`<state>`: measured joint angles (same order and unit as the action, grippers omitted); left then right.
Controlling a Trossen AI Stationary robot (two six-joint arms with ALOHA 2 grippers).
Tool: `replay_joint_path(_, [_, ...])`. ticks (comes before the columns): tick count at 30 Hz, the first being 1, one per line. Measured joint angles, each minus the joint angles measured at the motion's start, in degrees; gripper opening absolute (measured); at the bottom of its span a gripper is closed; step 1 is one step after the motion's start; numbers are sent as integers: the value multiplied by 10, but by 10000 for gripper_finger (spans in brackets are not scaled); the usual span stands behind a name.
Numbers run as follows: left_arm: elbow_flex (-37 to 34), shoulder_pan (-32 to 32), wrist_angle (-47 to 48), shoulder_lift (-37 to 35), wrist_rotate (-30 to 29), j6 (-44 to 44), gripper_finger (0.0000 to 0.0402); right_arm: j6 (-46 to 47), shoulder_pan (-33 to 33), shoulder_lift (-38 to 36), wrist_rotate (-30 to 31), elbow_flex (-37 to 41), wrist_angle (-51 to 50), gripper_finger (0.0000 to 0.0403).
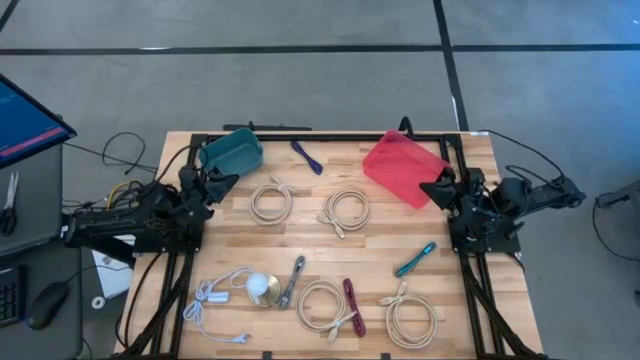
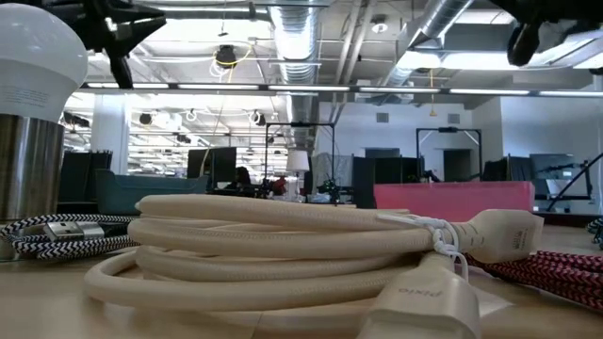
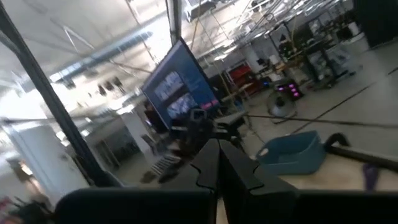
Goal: Pick & Place USB Port
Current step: Put the blue dark blue charger cable into blue bin
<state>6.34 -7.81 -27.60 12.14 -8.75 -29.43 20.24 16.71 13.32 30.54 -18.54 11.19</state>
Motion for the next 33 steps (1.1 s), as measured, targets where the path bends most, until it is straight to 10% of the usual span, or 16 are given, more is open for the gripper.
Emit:
replay_joint_path(15, [176, -4, 17, 260, -3, 186, 49, -22, -3, 146, 55, -75, -21, 1])
replay_joint_path(33, [235, -35, 199, 130, 21, 170, 49, -7, -110, 265, -35, -218, -221, 1])
